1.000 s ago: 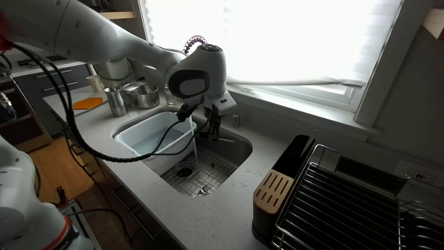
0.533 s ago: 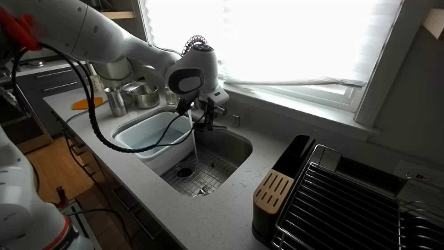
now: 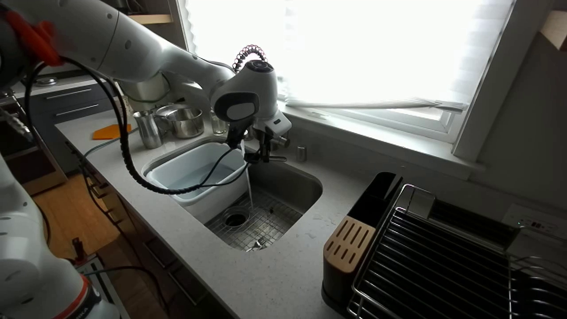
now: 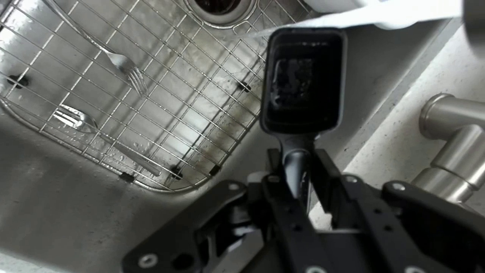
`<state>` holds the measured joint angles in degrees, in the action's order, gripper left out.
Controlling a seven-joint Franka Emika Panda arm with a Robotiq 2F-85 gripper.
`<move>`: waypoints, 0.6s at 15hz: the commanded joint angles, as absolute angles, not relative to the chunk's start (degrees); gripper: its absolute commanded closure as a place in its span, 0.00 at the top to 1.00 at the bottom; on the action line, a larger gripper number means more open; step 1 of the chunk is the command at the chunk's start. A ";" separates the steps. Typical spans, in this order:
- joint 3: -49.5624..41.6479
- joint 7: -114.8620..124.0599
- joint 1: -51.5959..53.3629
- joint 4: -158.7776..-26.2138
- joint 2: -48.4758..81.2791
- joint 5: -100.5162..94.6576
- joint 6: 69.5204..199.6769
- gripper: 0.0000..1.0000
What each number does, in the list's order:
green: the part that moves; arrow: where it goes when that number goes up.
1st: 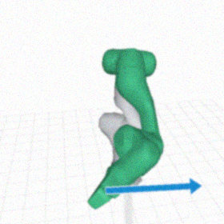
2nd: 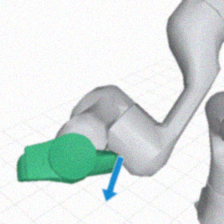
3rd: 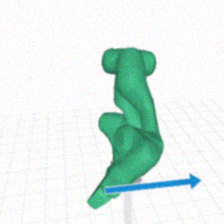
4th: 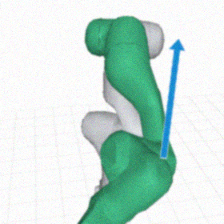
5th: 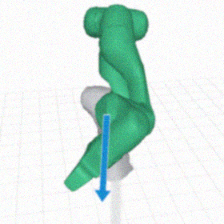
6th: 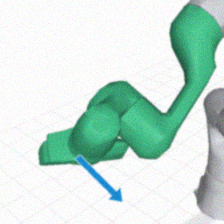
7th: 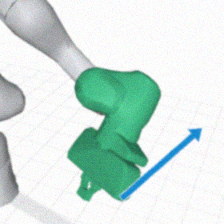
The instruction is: Place the black ladle under the running faucet then put it back on the counter.
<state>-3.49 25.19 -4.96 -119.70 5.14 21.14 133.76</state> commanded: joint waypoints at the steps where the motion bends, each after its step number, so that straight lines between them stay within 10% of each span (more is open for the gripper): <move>1: -3.26 22.09 -4.76 -119.05 6.22 26.02 134.58 0.06; 9: -2.80 19.48 -4.80 -118.85 6.58 31.09 134.09 0.06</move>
